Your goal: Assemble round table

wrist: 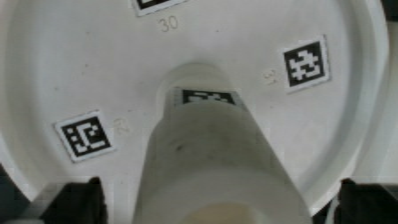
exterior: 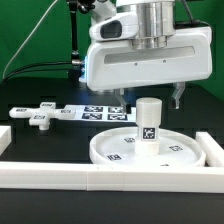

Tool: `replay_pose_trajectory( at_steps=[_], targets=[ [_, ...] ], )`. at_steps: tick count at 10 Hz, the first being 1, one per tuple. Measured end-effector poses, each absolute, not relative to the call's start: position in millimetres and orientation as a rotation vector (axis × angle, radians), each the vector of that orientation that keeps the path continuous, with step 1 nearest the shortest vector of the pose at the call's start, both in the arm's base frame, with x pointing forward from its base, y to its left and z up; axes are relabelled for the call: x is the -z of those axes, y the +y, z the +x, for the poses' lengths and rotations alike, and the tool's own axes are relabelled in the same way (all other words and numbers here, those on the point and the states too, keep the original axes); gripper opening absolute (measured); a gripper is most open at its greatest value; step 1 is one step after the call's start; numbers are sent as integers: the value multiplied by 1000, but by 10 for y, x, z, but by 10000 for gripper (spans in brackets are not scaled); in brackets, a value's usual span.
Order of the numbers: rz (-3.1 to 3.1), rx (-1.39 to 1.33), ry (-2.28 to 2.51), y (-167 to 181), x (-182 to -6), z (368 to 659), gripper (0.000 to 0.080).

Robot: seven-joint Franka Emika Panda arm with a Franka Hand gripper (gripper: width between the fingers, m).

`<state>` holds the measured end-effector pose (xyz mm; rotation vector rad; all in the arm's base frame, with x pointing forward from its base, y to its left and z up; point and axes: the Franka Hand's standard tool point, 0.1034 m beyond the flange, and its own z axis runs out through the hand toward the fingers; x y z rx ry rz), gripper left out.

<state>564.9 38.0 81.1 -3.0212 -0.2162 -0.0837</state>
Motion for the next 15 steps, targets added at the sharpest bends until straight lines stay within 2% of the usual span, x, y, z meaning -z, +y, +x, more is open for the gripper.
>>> replay_pose_trajectory(
  at_steps=[10,15],
  targets=[
    [-2768,94,-1435,447,-799,5651,649],
    [-2600,71,-1779,423,-798,5651,649]
  ],
)
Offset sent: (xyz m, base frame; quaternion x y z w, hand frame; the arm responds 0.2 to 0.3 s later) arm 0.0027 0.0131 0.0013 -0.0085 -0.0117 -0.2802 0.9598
